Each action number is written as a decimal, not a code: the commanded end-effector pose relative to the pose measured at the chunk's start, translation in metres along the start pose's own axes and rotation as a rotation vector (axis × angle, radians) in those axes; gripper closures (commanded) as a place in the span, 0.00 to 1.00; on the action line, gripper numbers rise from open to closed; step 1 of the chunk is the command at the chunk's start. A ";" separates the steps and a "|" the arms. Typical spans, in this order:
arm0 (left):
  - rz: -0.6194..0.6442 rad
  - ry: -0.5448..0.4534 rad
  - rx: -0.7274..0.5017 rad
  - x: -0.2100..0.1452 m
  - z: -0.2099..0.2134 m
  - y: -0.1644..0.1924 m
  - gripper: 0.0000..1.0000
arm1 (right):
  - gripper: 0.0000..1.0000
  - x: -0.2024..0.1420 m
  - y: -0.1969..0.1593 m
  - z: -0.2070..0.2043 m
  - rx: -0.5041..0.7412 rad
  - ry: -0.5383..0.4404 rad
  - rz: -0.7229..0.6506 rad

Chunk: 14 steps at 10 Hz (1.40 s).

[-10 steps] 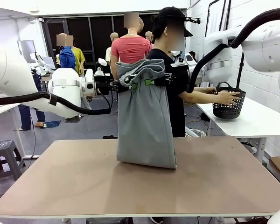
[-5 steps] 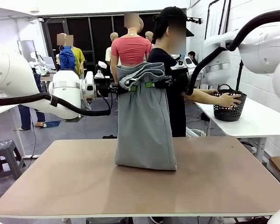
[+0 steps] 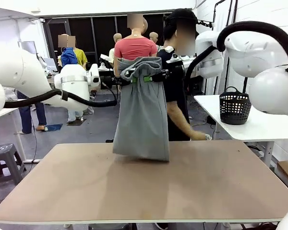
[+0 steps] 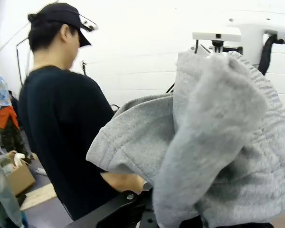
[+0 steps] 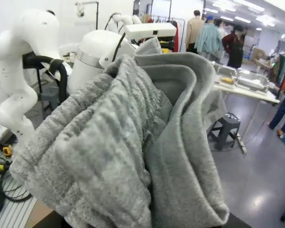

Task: Fold the training pants.
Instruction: Fold the Training pants in half.

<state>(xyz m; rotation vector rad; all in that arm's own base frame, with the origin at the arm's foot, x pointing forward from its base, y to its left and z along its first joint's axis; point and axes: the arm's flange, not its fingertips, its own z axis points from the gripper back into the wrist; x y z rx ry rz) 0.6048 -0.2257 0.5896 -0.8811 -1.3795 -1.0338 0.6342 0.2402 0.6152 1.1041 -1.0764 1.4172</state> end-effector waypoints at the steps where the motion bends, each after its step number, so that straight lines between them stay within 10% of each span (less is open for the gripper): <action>1: -0.072 -0.015 0.052 0.024 -0.018 0.009 1.00 | 1.00 0.025 -0.027 -0.007 -0.031 0.044 0.047; 7: 0.032 0.002 0.066 -0.061 -0.003 0.022 1.00 | 1.00 -0.078 -0.006 -0.025 0.080 0.100 -0.004; 14: 0.395 0.058 -0.202 -0.129 0.042 -0.056 1.00 | 1.00 -0.128 0.092 -0.022 0.226 0.040 -0.426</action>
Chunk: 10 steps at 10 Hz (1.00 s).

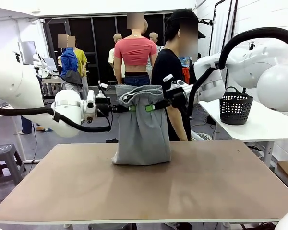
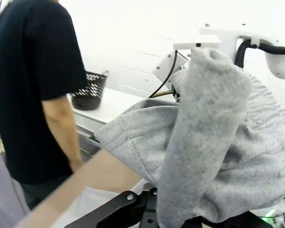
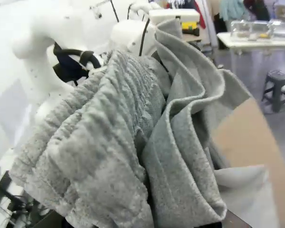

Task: Fold the training pants.
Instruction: Fold the Training pants in half.

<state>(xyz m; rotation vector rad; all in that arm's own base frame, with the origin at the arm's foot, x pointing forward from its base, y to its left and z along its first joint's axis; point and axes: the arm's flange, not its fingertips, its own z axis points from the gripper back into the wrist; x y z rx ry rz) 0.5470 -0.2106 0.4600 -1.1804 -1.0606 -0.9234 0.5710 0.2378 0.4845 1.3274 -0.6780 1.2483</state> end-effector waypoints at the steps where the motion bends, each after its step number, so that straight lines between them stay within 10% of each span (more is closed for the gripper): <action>1: 0.098 0.019 -0.036 -0.020 0.012 -0.001 1.00 | 1.00 -0.027 0.023 -0.002 0.037 0.025 -0.079; 10: 0.190 0.048 -0.084 -0.059 0.004 -0.018 1.00 | 1.00 -0.062 0.016 -0.017 0.053 0.015 -0.172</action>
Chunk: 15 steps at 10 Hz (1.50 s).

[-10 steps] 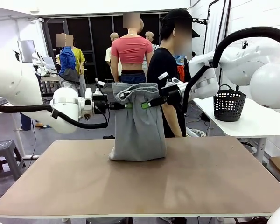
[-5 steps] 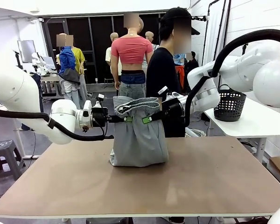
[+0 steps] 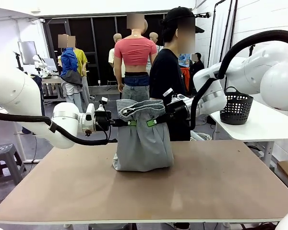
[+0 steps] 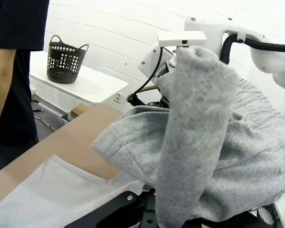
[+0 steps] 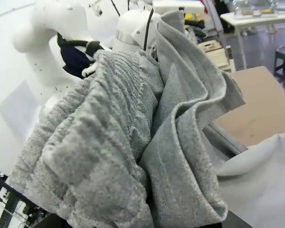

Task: Fold the training pants.
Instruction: Fold the Training pants in half.

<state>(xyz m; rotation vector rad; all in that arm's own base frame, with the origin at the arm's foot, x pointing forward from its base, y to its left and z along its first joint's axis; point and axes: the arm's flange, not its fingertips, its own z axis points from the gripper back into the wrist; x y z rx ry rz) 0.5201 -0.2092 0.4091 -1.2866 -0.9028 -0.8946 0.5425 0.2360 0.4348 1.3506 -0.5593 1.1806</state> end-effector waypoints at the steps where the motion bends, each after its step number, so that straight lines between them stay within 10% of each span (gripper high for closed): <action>1: 0.119 0.005 0.001 -0.016 0.002 -0.012 1.00 | 1.00 -0.025 0.010 -0.005 0.052 -0.028 -0.110; 9: 0.340 0.034 -0.059 -0.110 0.012 -0.047 1.00 | 1.00 -0.149 0.029 -0.032 0.000 -0.037 -0.262; 15: 0.333 0.088 -0.064 -0.130 0.000 -0.047 1.00 | 1.00 -0.145 0.021 -0.042 0.020 -0.032 -0.255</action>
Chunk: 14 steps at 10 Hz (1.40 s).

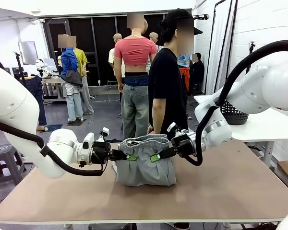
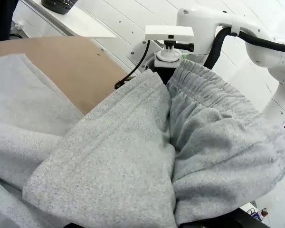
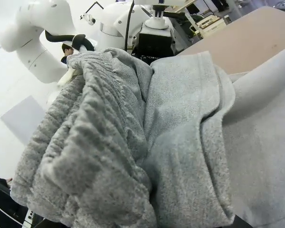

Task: Fold the training pants.
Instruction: Fold the Training pants in half.

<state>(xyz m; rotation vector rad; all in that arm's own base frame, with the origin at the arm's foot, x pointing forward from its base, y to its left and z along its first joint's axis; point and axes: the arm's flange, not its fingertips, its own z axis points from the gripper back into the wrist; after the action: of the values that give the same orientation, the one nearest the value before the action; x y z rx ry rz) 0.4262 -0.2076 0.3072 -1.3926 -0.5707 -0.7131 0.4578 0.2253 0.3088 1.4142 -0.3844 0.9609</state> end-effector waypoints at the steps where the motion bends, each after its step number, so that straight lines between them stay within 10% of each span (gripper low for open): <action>1: 0.036 0.004 -0.012 -0.010 0.001 -0.004 1.00 | 1.00 -0.009 0.002 0.003 0.014 -0.012 -0.042; 5: 0.118 0.010 -0.018 -0.041 0.002 0.000 1.00 | 1.00 -0.034 -0.015 -0.005 0.035 0.009 -0.195; 8: -0.076 -0.001 0.028 -0.009 -0.003 0.004 1.00 | 1.00 -0.012 -0.036 -0.005 -0.059 0.038 -0.160; 14: -0.070 -0.010 0.114 0.041 -0.012 0.066 1.00 | 1.00 0.036 -0.059 0.018 -0.077 -0.068 -0.060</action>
<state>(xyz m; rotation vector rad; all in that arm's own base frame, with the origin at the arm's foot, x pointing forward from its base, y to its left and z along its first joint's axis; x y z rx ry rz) 0.4880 -0.2171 0.2940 -1.2774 -0.6509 -0.7410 0.5192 0.2261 0.3021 1.3230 -0.3909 0.8544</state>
